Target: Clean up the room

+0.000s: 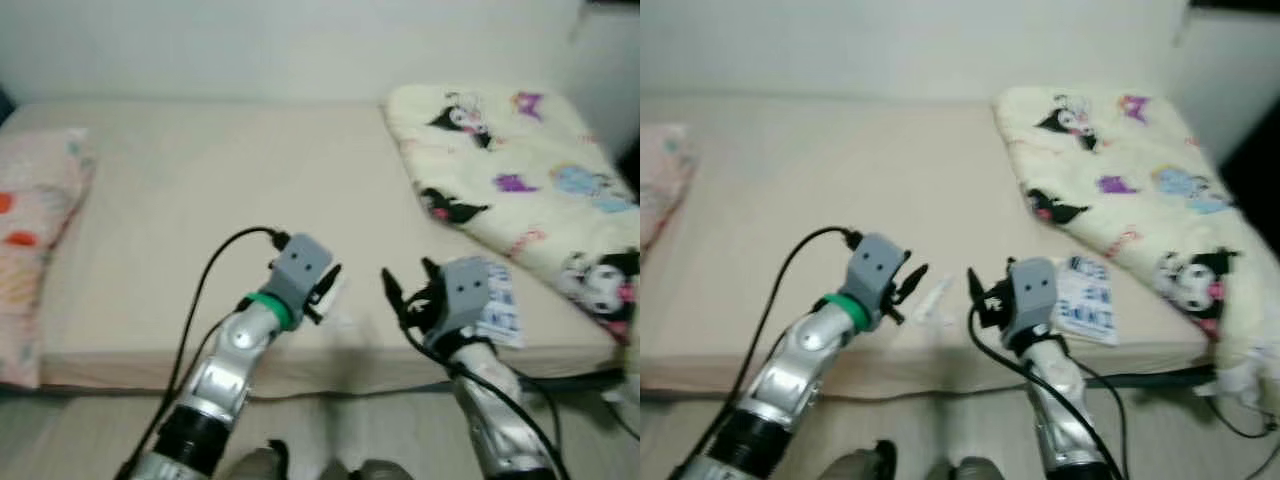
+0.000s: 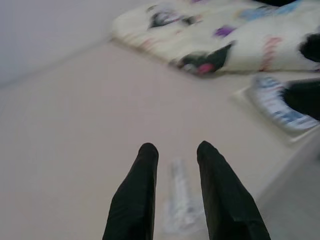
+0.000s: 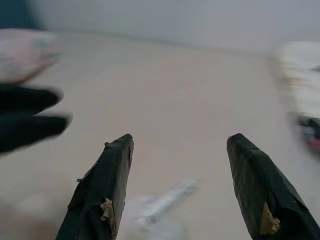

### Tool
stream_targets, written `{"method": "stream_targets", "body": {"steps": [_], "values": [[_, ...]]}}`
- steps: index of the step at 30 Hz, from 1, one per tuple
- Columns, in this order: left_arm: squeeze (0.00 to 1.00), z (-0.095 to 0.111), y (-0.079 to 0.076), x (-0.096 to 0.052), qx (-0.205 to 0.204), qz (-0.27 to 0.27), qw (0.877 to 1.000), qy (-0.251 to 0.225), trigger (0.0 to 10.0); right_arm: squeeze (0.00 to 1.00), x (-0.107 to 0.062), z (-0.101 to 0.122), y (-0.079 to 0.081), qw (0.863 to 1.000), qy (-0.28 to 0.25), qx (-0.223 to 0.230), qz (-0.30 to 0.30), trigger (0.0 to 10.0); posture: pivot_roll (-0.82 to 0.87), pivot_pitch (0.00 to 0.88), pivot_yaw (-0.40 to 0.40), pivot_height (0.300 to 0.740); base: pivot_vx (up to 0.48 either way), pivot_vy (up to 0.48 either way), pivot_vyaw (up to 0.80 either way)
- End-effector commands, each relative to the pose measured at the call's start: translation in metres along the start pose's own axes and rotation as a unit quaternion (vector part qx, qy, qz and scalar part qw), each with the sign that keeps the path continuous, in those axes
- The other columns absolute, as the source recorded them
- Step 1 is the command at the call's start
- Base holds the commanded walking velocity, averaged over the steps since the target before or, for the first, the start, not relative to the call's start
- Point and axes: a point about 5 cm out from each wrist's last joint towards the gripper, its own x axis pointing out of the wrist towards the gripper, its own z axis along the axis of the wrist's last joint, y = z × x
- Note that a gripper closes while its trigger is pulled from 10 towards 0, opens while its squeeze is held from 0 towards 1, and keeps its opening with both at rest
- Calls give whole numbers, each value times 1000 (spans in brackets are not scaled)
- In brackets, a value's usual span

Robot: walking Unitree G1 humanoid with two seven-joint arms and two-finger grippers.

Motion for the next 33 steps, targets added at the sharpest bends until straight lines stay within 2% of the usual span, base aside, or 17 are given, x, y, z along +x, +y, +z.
{"method": "stream_targets", "body": {"steps": [1, 12, 16, 18, 20, 24, 30, 33], "values": [[0, -7, -5, -1, -6, -4, 1000, 14, 10000, 0, -5, -6, -4, 1000, 13, 2, -9, 10000, -126, 22, 31, 740, 0, 0, 781], [0, -7, -3, -1, -8, 4, 1000, 14, 10000, 0, -5, -4, -5, 1000, 5, 2, -16, 10000, -129, 25, 33, 740, 0, 0, 781], [0, -7, -3, -1, -10, 5, 1000, 11, 10000, 0, -5, -5, -8, 999, 5, 31, -40, 10000, -130, 26, 34, 740, 0, 0, 0], [0, -7, -3, 0, -11, 5, 1000, 10, 10000, 0, -5, -8, -14, 996, 12, 56, -74, 10000, -131, 25, 34, 740, 0, 0, 0], [0, -8, -2, 0, -11, 6, 1000, 11, 10000, 0, -6, -15, -24, 986, 31, 93, -135, 10000, -132, 26, 35, 730, 0, 0, 0], [0, -10, -1, 0, -11, 8, 1000, 14, 10000, 0, -7, -17, -32, 976, 35, 116, -180, 10000, -135, 26, 37, 720, 0, 0, 0], [0, -12, -1, 0, -8, 9, 1000, 17, 10000, 0, -8, -16, -40, 973, 31, 106, -205, 10000, -137, 25, 39, 705, 0, 0, 0], [0, -13, 0, 1, -7, 14, 1000, 18, 10000, 0, -8, -14, -42, 974, 30, 85, -206, 10000, -140, 25, 39, 690, 0, 0, 0]]}}
